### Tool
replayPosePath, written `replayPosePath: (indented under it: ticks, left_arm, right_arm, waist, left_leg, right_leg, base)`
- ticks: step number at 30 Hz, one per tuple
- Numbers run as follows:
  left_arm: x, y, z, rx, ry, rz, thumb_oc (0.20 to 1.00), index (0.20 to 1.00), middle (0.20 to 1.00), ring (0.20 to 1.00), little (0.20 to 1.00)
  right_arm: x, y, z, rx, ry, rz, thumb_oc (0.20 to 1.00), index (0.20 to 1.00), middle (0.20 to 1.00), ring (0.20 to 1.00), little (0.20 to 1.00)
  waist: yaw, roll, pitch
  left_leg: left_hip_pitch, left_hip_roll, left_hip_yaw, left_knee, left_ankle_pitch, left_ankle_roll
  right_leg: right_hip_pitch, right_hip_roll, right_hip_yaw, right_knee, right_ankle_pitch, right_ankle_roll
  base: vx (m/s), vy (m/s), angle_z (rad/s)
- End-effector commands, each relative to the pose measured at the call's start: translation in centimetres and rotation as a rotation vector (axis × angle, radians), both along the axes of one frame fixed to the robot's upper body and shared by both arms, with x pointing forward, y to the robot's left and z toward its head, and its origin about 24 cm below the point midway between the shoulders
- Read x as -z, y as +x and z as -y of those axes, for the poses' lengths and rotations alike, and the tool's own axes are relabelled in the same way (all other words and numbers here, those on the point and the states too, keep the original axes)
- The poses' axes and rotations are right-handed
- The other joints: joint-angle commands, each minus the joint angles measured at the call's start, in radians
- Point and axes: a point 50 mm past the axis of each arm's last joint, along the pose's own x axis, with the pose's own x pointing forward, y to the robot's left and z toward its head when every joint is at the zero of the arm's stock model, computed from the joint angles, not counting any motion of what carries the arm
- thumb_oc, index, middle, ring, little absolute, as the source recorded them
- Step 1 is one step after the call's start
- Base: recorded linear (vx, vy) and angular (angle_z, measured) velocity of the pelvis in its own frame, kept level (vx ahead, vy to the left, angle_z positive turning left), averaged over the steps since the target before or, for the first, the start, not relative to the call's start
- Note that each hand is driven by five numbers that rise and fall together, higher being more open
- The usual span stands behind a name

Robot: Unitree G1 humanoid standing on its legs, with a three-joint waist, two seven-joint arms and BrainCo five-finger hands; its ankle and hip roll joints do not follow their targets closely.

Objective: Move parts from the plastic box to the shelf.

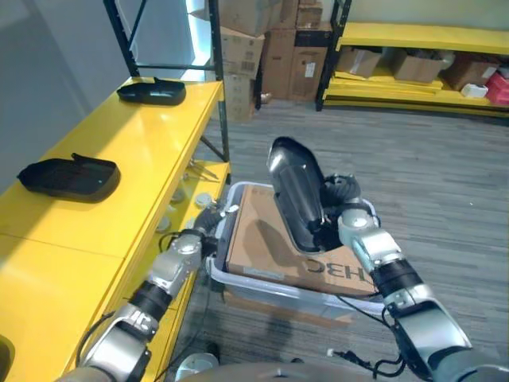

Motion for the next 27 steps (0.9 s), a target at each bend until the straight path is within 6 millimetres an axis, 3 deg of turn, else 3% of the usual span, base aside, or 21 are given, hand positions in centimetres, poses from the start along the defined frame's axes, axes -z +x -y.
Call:
replayPosePath:
  ticks: [1,4,11,14,18,27]
  left_arm:
    - [-2.6,2.6,0.6,0.009,0.087,0.111,1.0,1.0,1.0,1.0,1.0]
    - [-2.9,2.9,1.1,0.028,-0.005,0.1,1.0,1.0,1.0,1.0,1.0]
    - [-4.5,1.8,7.5,0.179,-0.486,-0.056,1.0,1.0,1.0,1.0,1.0]
    - [-4.6,0.6,10.2,0.294,-0.59,-0.14,1.0,1.0,1.0,1.0,1.0]
    - [-4.4,-0.1,11.7,0.347,-0.536,-0.161,1.0,1.0,1.0,1.0,1.0]
    - [-4.6,-0.3,12.6,0.515,-0.33,-0.109,1.0,1.0,1.0,1.0,1.0]
  right_arm:
    - [-5.5,1.7,-1.0,-0.037,-0.01,0.209,0.2,0.2,0.2,0.2,0.2]
    - [-5.5,1.8,-0.9,-0.039,-0.011,0.209,0.2,0.2,0.2,0.2,0.2]
    - [-4.2,2.4,-2.4,-0.072,-0.003,0.165,0.2,0.2,0.2,0.2,0.2]
    - [-3.6,2.6,-3.3,-0.103,-0.015,0.14,0.2,0.2,0.2,0.2,0.2]
    - [-3.1,2.9,-4.4,-0.132,-0.022,0.114,0.2,0.2,0.2,0.2,0.2]
    - [-3.3,3.3,-6.0,-0.185,-0.049,0.088,0.2,0.2,0.2,0.2,0.2]
  waist:
    - [0.024,-0.025,-0.063]
    - [0.016,-0.024,-0.067]
    - [-0.001,-0.021,-0.075]
    - [-0.008,-0.021,-0.075]
    - [-0.014,-0.021,-0.075]
    - [-0.015,-0.021,-0.084]
  left_leg:
    - [-0.021,0.05,0.041,0.03,-0.045,-0.026]
    - [-0.016,0.049,0.046,0.029,-0.046,-0.025]
    - [-0.01,0.045,0.059,0.034,-0.05,-0.02]
    - [-0.008,0.044,0.065,0.036,-0.052,-0.019]
    - [-0.007,0.042,0.072,0.037,-0.054,-0.017]
    - [-0.002,0.036,0.072,0.037,-0.063,-0.015]
  right_leg:
    - [-0.003,-0.07,0.01,0.028,-0.054,0.084]
    - [-0.001,-0.071,0.012,0.025,-0.052,0.085]
    - [-0.001,-0.078,0.013,0.025,-0.043,0.087]
    - [-0.003,-0.08,0.016,0.026,-0.038,0.088]
    - [-0.006,-0.083,0.018,0.026,-0.034,0.091]
    - [-0.002,-0.091,0.022,0.016,-0.028,0.102]
  base:
    - [0.01,0.009,-0.03]
    - [0.01,0.006,-0.08]
    - [0.01,0.008,-0.08]
    - [0.0,0.003,-0.12]
    - [-0.01,0.004,-0.07]
    - [0.0,0.001,-0.01]
